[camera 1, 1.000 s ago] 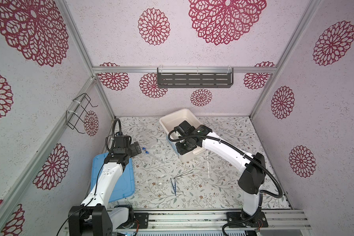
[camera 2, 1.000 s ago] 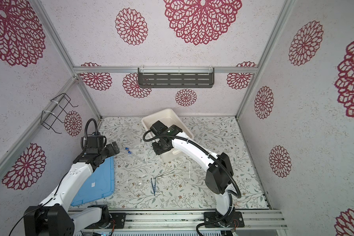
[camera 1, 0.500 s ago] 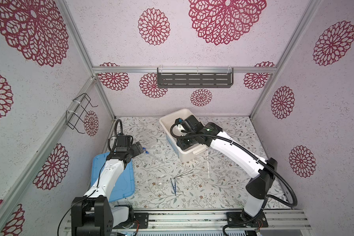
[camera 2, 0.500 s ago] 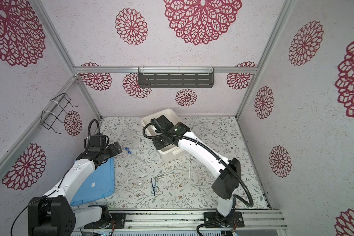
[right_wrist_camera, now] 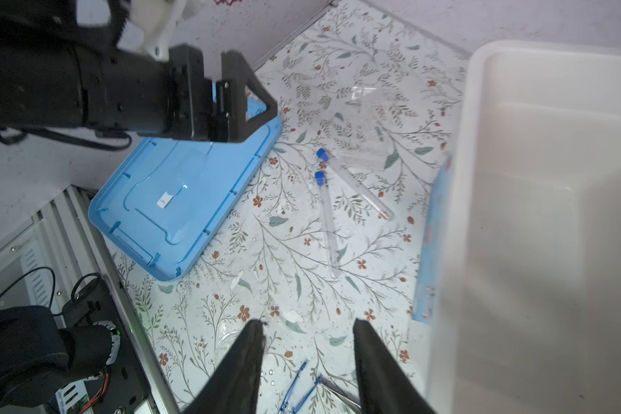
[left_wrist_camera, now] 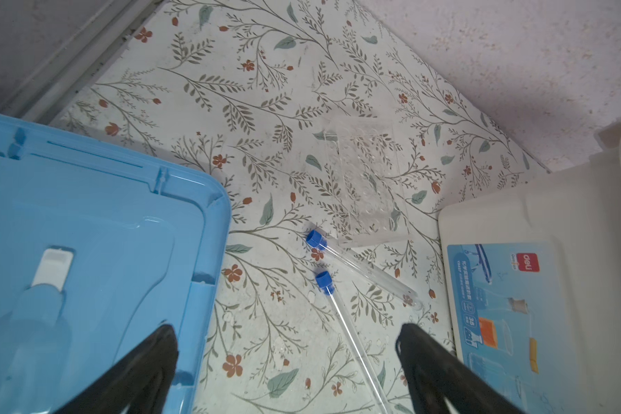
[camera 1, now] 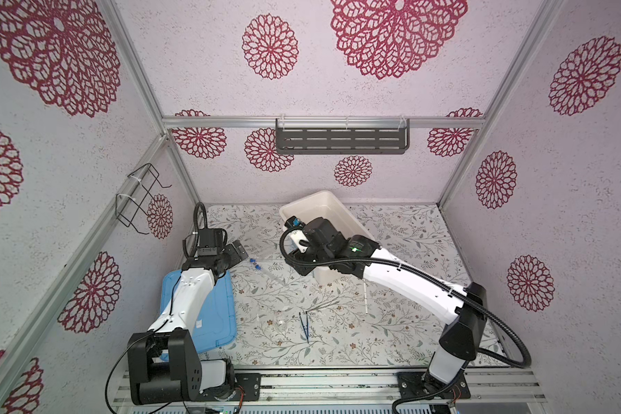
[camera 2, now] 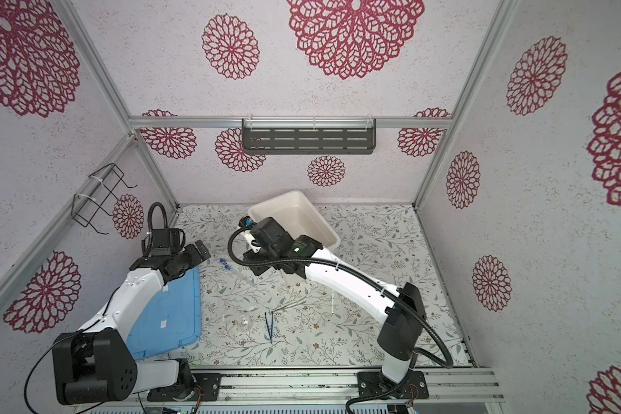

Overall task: Organize the chemistry lab equipment
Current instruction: 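Release the tub and move the right gripper over the blue-capped test tubes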

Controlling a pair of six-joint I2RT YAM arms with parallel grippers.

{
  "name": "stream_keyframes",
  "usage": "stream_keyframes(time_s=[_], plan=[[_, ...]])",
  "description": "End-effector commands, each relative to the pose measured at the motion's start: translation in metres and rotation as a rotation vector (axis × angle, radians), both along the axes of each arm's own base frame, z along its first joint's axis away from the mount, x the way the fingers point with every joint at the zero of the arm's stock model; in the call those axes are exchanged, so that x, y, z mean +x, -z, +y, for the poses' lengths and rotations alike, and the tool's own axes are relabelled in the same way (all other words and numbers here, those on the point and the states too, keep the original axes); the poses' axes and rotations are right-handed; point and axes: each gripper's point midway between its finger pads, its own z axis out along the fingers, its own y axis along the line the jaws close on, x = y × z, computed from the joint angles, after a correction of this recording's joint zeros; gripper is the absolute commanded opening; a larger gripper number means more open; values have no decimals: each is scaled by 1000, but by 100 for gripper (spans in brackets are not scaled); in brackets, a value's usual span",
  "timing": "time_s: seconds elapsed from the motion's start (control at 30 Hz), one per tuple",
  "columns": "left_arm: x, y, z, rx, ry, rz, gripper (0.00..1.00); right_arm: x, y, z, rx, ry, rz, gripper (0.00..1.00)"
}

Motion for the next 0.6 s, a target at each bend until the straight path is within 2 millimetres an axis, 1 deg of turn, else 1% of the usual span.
stream_keyframes(time_s=[0.0, 0.1, 0.17, 0.27, 0.3, 0.33, 0.4, 0.43, 0.47, 0.5, 0.57], plan=[[-16, -10, 14, -17, -38, 16, 99, 4, 13, 30, 11, -47, -38, 46], [-25, -15, 24, -34, -56, 12, 99, 12, 31, 47, -27, -48, -31, 46], [-26, -17, 25, -43, -50, 5, 99, 17, 42, 53, -46, -44, -25, 47], [-22, -19, 24, -62, -55, -5, 99, 22, 66, 61, -72, -38, -7, 49], [-20, -19, 22, -71, -56, -10, 99, 24, 75, 64, -77, -36, 3, 54], [-18, -19, 22, -81, -58, -12, 99, 24, 83, 68, -79, -43, 9, 58], [-17, -19, 22, -89, -66, -9, 100, 29, 98, 76, -87, -51, 8, 59], [-18, -18, 23, -88, -72, -2, 100, 33, 103, 78, -93, -47, 4, 59], [-19, -17, 25, -86, -82, 8, 99, 38, 113, 82, -106, -44, 1, 59], [-21, -16, 26, -85, -94, 15, 99, 42, 117, 86, -106, -48, -4, 59], [-25, -13, 27, -87, -104, 30, 99, 53, 134, 95, -109, -44, -10, 59]])
